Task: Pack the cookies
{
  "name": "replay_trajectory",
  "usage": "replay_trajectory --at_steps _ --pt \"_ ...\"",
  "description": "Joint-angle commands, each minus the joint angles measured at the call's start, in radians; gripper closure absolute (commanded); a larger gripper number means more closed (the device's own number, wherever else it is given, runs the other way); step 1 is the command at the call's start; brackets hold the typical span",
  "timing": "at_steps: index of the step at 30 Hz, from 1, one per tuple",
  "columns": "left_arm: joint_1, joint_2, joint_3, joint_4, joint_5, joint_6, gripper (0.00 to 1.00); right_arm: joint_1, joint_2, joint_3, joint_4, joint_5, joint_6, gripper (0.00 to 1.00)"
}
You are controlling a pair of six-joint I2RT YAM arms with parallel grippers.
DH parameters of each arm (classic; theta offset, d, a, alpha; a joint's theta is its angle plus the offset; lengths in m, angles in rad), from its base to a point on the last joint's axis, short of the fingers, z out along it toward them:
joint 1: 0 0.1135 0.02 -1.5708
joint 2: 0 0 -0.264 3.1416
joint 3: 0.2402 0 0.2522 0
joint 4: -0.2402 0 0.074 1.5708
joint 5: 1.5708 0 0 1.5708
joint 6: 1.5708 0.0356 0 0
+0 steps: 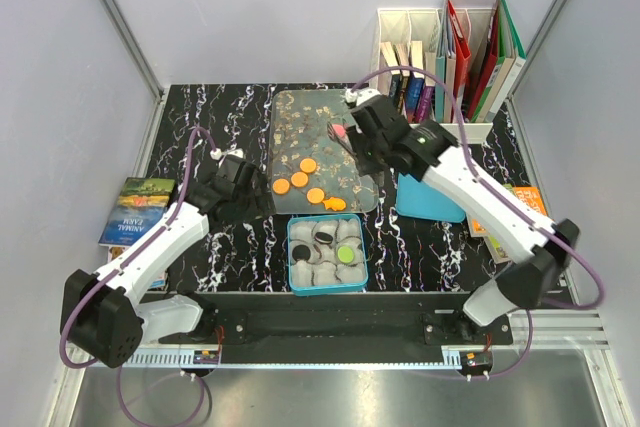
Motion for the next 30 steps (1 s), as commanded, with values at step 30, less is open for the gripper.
replay_trajectory --at_steps 30 --pt "-0.007 -0.017 0.018 0.014 -0.024 0.0 0.01 0.606 -0.281 -0.281 -0.32 0.007 0.483 1.0"
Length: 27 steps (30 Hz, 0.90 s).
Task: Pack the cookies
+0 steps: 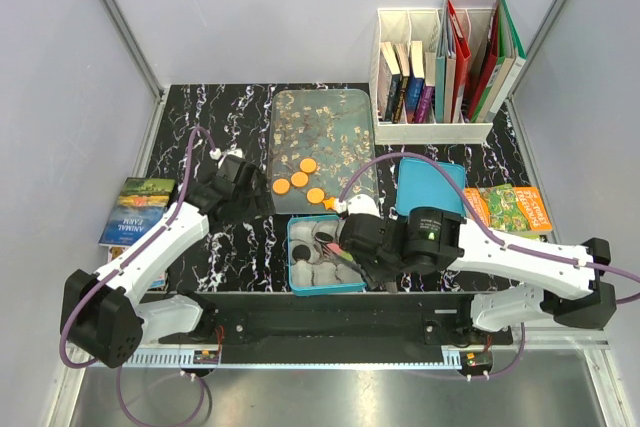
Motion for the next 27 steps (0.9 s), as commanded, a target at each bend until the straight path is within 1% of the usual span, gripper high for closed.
replay_trajectory --at_steps 1,12,17,18,22,25,27 --pt "-0.005 -0.017 0.02 0.014 -0.007 0.003 0.01 0.042 0.014 0.024 0.005 0.031 0.061 1.0" --pt "-0.006 -0.019 0.015 0.014 -0.004 0.0 0.01 0.119 0.043 0.014 0.013 0.015 0.113 1.0" --pt "-0.006 -0.02 0.017 0.014 -0.003 -0.003 0.01 0.131 0.045 0.001 0.01 0.022 0.128 1.0" --pt "-0.006 -0.024 0.015 0.014 -0.003 -0.003 0.01 0.133 0.046 -0.002 0.011 0.024 0.128 0.98" --pt "-0.006 -0.028 0.012 0.012 -0.004 -0.003 0.01 0.136 0.048 0.006 0.011 0.031 0.137 0.84" --pt "-0.006 -0.03 0.012 0.014 -0.006 -0.003 0.01 0.138 0.05 0.014 0.004 0.037 0.142 0.75" --pt "-0.006 -0.03 0.014 0.014 -0.004 -0.003 0.01 0.138 0.051 0.017 0.001 0.038 0.145 0.73"
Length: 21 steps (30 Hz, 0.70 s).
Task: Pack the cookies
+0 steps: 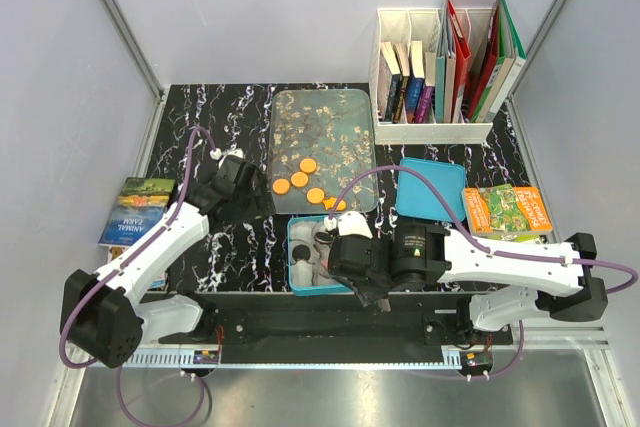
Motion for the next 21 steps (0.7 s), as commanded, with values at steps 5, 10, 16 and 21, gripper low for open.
replay_trajectory --at_steps 5,10,16,21 --pt "-0.007 -0.027 0.014 0.014 -0.003 -0.004 0.01 0.013 0.007 0.039 -0.013 0.05 0.032 0.63" --pt "-0.007 -0.024 0.014 0.014 -0.003 -0.004 0.01 0.014 0.01 0.042 -0.018 0.051 0.034 0.57" --pt "-0.005 -0.024 0.014 0.014 -0.003 -0.004 0.01 0.016 0.007 0.048 -0.021 0.062 0.041 0.49" --pt "-0.005 -0.026 0.012 0.014 -0.003 -0.006 0.01 0.016 0.001 0.056 -0.026 0.088 0.047 0.49"
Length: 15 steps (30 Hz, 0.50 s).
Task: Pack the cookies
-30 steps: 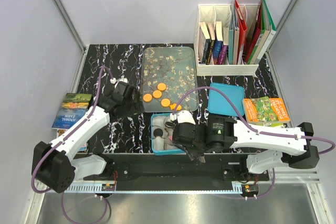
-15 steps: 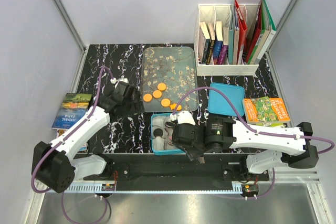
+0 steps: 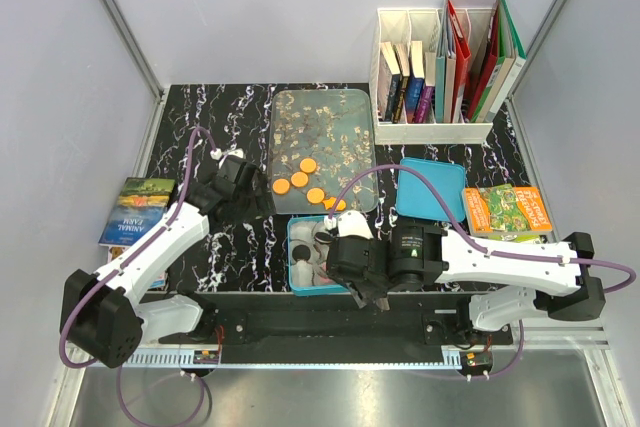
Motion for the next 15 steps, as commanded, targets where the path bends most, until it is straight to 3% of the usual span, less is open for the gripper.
replay_trajectory --at_steps 1,9,15 --pt "-0.003 -0.024 0.012 0.014 -0.003 -0.006 0.01 0.008 -0.015 0.052 -0.015 0.076 0.025 0.49" --pt "-0.005 -0.017 0.018 0.012 0.0 -0.004 0.01 -0.063 0.037 0.198 0.011 0.201 -0.113 0.5" --pt "-0.005 -0.026 0.017 0.014 0.0 -0.001 0.01 -0.281 0.072 0.213 0.175 0.111 -0.303 0.51"
